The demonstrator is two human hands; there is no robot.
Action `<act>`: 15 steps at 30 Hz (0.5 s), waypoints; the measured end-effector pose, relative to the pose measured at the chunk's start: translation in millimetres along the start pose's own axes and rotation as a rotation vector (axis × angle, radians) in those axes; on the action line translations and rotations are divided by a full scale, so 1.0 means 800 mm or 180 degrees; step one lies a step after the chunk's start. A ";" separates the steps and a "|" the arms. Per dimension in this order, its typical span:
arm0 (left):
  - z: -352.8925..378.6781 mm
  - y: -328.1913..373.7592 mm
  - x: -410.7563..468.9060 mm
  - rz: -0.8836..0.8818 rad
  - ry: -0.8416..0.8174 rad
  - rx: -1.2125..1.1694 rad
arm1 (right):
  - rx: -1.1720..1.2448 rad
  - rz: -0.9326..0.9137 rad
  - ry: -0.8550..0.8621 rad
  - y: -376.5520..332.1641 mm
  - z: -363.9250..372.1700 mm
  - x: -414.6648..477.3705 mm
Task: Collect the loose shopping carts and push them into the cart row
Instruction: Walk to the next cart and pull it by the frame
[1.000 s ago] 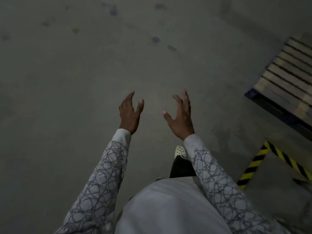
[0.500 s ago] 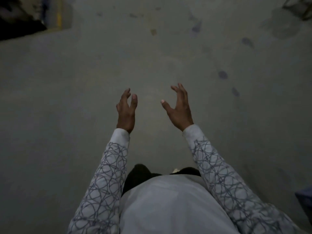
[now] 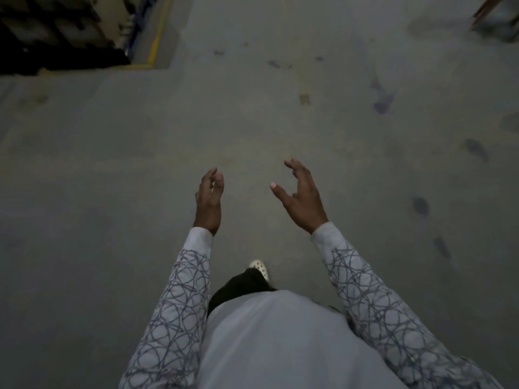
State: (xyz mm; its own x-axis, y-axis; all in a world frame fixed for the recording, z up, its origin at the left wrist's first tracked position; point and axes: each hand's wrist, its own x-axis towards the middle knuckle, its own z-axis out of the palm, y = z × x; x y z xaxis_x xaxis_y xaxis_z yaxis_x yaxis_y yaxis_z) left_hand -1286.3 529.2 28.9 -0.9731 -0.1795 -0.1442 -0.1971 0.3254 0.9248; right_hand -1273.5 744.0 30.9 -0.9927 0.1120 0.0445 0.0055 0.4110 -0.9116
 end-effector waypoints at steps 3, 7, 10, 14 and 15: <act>0.014 0.056 0.119 0.0120 -0.0115 -0.0118 | -0.0013 -0.0038 0.0155 -0.028 -0.008 0.107; 0.043 0.116 0.248 0.0401 -0.0346 -0.0210 | -0.0047 0.0006 0.0296 -0.046 -0.027 0.228; 0.077 0.139 0.339 0.0405 -0.0411 -0.0187 | -0.0032 0.0096 0.0388 -0.027 -0.034 0.329; 0.134 0.147 0.463 0.0354 -0.0478 -0.0273 | 0.0079 0.0307 0.0341 0.016 -0.027 0.471; 0.149 0.150 0.495 0.0347 -0.0501 -0.0296 | 0.0095 0.0318 0.0290 0.028 -0.025 0.506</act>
State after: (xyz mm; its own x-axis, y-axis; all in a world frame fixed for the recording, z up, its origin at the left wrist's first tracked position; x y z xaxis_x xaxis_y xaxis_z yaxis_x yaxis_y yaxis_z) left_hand -1709.9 607.9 41.0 -0.9961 0.0016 -0.0880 -0.0849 0.2464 0.9654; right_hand -1673.0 816.7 37.1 -0.9724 0.2331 -0.0114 0.0988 0.3667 -0.9251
